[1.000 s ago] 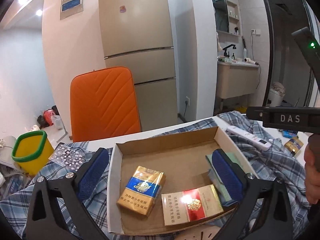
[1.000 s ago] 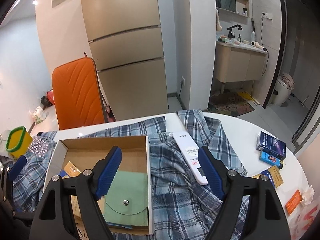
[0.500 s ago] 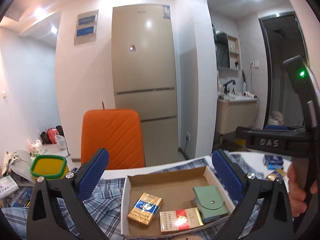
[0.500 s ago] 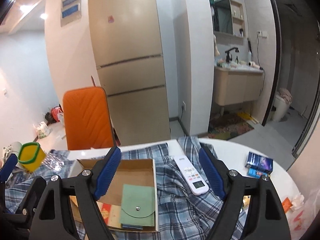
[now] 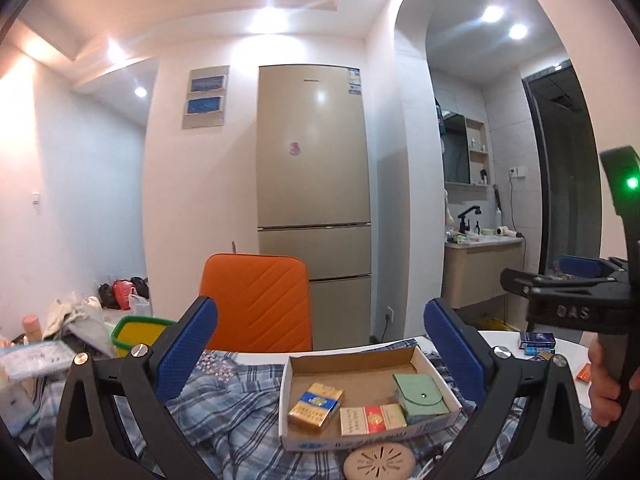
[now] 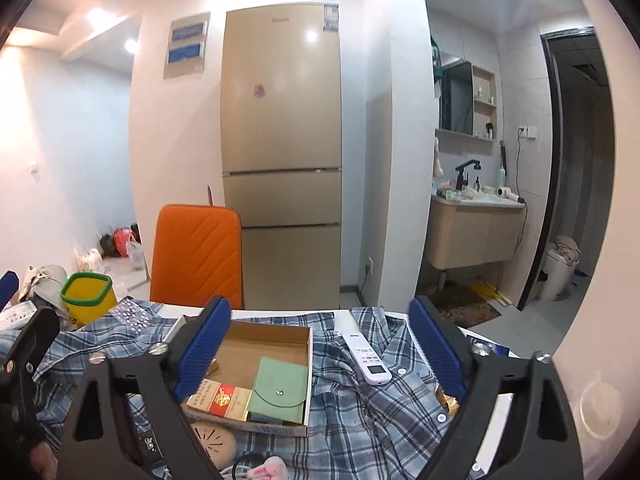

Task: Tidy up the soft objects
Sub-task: 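Withdraw both tools from the box back over the plaid shirt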

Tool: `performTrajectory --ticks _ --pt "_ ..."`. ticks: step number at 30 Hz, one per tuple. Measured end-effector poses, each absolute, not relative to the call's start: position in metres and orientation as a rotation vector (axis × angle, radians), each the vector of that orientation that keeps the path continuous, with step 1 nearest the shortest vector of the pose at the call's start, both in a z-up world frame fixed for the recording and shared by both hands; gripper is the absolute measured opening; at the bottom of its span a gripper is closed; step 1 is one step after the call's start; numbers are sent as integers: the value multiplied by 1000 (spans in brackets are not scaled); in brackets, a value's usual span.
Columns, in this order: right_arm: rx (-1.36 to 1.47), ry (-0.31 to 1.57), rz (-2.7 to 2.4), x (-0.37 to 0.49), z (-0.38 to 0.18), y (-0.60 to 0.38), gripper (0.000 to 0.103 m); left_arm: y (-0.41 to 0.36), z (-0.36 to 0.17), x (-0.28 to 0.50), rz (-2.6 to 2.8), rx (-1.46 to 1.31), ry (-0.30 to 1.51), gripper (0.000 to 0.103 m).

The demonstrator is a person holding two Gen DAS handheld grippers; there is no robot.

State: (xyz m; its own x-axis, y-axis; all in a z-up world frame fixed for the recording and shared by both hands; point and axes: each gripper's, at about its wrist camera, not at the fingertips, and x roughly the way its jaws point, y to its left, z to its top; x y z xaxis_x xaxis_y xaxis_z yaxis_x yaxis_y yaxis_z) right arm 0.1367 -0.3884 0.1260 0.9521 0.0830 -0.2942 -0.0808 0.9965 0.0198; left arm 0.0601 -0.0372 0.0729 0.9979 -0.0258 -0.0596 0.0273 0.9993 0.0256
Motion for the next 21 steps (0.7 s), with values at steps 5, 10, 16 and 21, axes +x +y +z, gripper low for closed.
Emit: performTrajectory --ticks 5,10,16,21 --pt "-48 231 94 110 102 -385 103 -37 46 49 -8 55 57 103" --pt "-61 213 112 100 71 -380 103 -36 28 43 5 65 44 103" --pt "-28 199 85 99 44 -386 103 -30 16 39 12 45 54 103" --pt "-29 190 93 96 38 -386 103 -27 13 40 -13 30 70 103"
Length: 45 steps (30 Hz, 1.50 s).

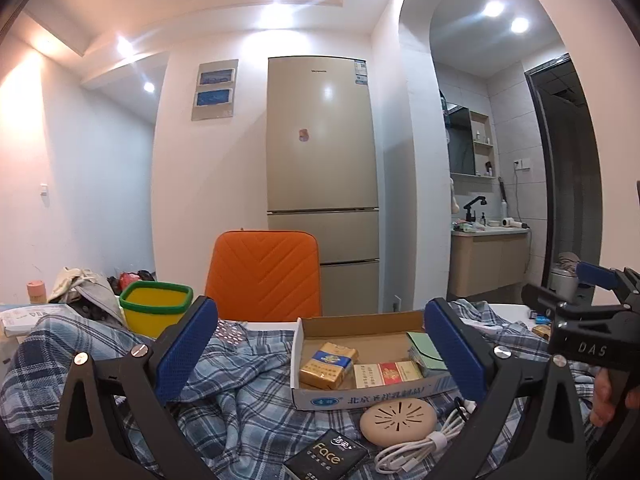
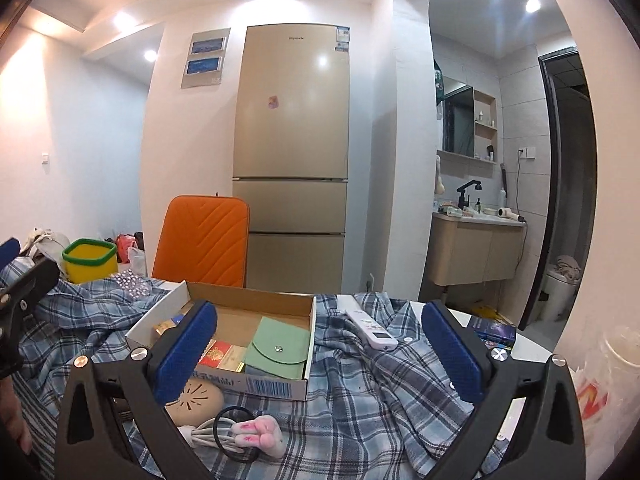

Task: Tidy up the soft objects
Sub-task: 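Withdraw both tools from the box back over the plaid shirt, then grasp the black Face tissue pack with the left tool while the right tool grasps the pink earphones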

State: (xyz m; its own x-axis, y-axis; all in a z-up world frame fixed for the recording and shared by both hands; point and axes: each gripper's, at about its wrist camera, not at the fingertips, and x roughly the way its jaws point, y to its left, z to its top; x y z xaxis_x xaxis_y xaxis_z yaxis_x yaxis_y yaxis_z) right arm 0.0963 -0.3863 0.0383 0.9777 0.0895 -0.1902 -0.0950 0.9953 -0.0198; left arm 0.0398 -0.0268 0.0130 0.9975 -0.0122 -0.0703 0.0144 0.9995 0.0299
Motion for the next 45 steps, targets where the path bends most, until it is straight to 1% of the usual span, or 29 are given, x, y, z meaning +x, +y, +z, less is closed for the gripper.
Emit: performTrajectory --ticks 7,11,16,21,25,27,28,31,32,36,37,38,40,42,45 --pt "-47 144 34 87 37 -385 103 -33 11 36 11 66 69 103" --pt "-85 158 54 87 37 -378 103 -38 9 37 26 106 91 103" --pt "-80 239 42 96 32 -381 103 -40 10 33 13 114 77 103" --pt "-45 224 88 93 34 -387 103 -33 12 32 19 77 70 103" --pt "-24 235 160 94 38 -389 103 -30 14 35 -41 56 112 103" --pt "-17 253 197 97 38 -388 98 -32 15 36 -55 67 128 103" --pt "-13 273 217 100 37 -387 94 -33 14 37 -64 70 139 103" --pt "-1 338 270 109 32 -384 90 -34 14 42 -98 59 194 103" --pt "7 363 285 113 30 -383 87 -32 13 44 -107 49 212 103" --pt "59 510 373 134 14 -381 82 -27 11 51 -95 13 247 103" --pt "76 577 403 142 6 -380 78 -24 11 52 -95 1 256 103" --pt "85 612 412 146 0 -379 70 -23 11 53 -97 -5 262 103" --pt "114 696 415 157 -13 -379 63 -22 10 54 -95 -7 270 103" --pt "150 741 418 164 -21 -382 61 -24 9 55 -65 16 281 102" --pt "191 777 426 168 -30 -387 61 -28 7 57 -68 40 305 93"
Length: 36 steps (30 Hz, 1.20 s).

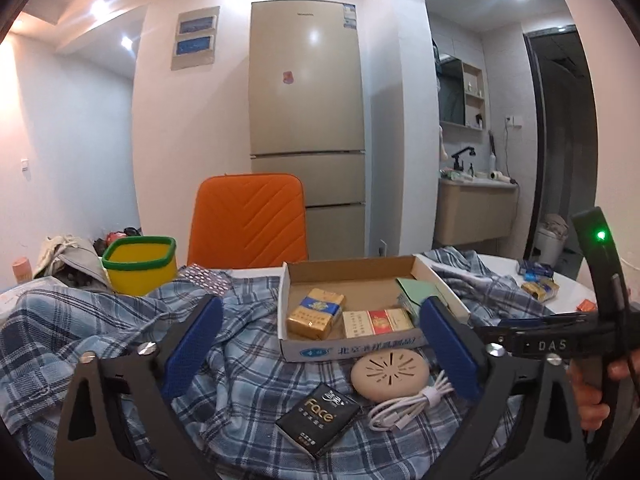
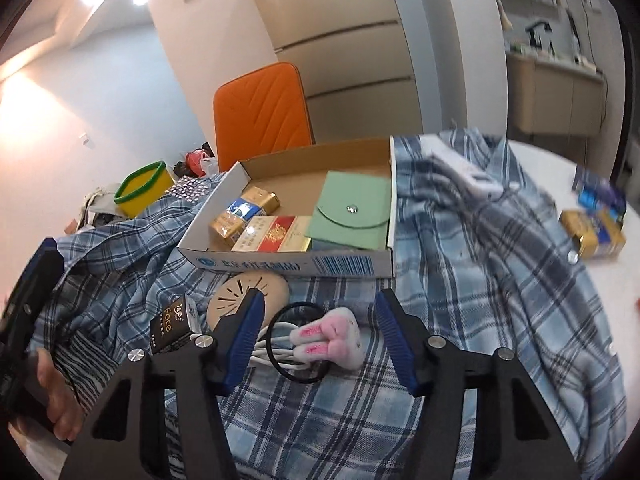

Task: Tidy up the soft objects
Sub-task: 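Grasp the black Face tissue pack with the left tool while the right tool grasps the pink earphones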

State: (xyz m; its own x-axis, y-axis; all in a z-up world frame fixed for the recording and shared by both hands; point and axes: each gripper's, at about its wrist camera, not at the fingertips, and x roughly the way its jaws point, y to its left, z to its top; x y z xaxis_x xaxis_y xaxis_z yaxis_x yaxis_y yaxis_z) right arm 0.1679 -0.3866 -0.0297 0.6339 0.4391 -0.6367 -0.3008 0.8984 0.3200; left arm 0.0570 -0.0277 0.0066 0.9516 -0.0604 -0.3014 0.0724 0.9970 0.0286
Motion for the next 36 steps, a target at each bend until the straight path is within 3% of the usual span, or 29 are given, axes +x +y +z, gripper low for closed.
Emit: performTrajectory --ticks 3,6,12,16,19,23,27,36 --pt "213 830 432 174 -40 -387 57 -28 3 61 -56 44 335 83" --pt "227 860 405 179 -44 -390 45 -27 -1 66 -56 41 367 73" --pt "244 921 424 184 -53 -389 41 -22 -3 71 -67 14 402 72" --pt "242 939 413 187 -57 -389 18 -22 -4 75 -79 17 427 72" --pt "272 937 429 187 -58 -393 11 -21 -6 77 -83 15 445 72" --pt "264 885 423 180 -49 -394 9 -20 -8 80 -75 18 471 73" --pt "261 795 422 170 -33 -397 9 -9 -8 84 -57 -16 480 91" --pt "145 633 441 145 -7 -381 8 6 -33 115 -40 -33 683 94"
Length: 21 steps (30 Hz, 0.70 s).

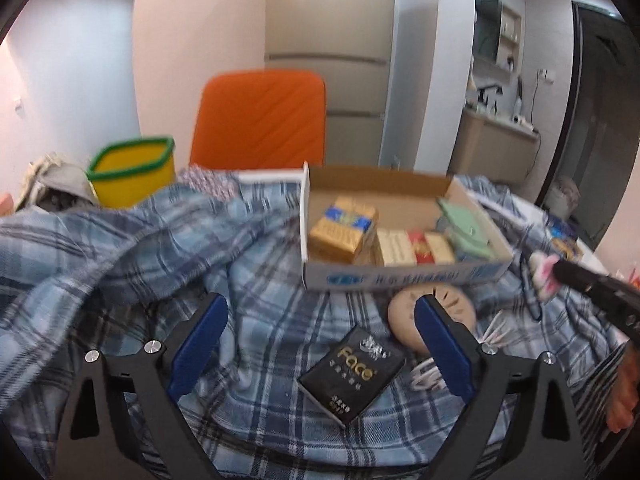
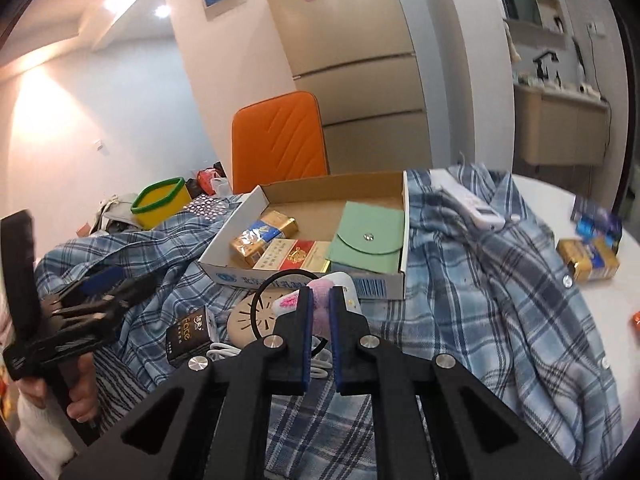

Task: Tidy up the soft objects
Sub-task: 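Grasp the black Face tissue pack with the left tool while the right tool grasps the pink earphones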

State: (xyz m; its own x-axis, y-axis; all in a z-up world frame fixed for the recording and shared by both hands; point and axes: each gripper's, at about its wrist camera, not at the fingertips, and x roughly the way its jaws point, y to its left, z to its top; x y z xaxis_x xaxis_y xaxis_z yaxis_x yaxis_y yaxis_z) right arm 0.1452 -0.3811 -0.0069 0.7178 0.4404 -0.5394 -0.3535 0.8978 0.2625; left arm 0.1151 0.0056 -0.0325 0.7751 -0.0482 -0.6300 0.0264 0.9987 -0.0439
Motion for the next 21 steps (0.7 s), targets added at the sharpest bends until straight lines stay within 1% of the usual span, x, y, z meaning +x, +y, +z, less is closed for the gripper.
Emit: performTrajectory --ticks 5,10,17,21 --pt "136 612 449 141 -3 -381 9 -4 -49 122 -103 25 793 88" --pt "132 621 453 140 -4 -380 9 -17 -60 124 -101 106 851 74" --pt "121 626 455 139 -5 -378 9 -23 -75 132 -162 122 956 73" --pt "121 634 452 141 -6 -378 9 -16 -85 140 -150 83 1025 73"
